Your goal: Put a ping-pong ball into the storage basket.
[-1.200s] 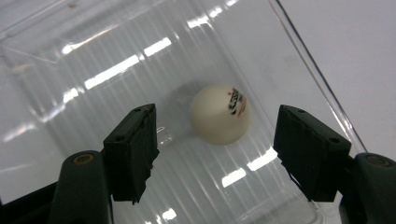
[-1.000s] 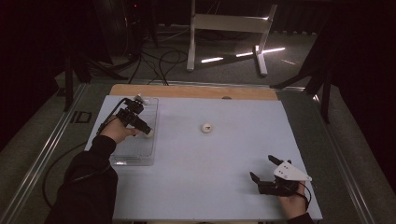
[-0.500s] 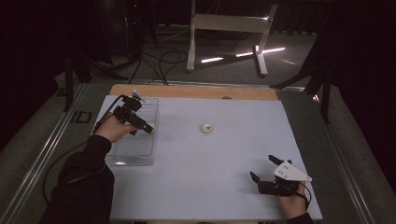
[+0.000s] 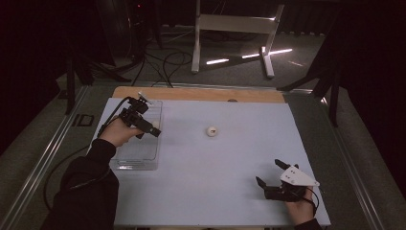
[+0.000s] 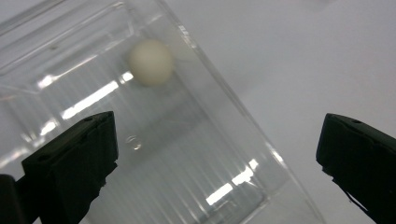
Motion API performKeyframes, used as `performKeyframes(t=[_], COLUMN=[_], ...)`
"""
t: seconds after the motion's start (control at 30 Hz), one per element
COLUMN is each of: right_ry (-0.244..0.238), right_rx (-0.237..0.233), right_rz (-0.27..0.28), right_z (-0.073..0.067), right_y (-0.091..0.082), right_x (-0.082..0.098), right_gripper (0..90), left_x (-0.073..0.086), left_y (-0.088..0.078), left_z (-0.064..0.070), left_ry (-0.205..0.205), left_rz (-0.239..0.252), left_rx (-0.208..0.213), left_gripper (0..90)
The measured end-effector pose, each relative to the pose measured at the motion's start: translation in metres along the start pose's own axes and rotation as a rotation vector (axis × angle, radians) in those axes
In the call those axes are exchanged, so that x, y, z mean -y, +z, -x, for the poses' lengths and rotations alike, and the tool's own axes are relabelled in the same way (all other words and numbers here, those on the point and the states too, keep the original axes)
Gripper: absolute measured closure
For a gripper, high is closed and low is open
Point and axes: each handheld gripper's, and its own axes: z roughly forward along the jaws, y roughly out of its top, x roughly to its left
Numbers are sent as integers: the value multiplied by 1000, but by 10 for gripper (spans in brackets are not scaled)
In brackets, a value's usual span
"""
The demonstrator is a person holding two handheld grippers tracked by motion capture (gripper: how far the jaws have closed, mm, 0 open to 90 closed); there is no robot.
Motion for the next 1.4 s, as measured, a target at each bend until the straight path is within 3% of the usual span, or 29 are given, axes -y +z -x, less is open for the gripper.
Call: performKeyframes(t=[0.67,1.4], right_ry=[3,5], right_rx=[-4,-7], right_rz=[-2,4], right_z=[0,0], right_y=[1,0], right_x=[1,1], right_gripper=[85,85], left_x=[-17,-38], left_y=[-11,-9], left_z=[29,60], left_ry=[77,146], left_rz=[49,97], left_rx=[59,107], left_gripper=[2,2])
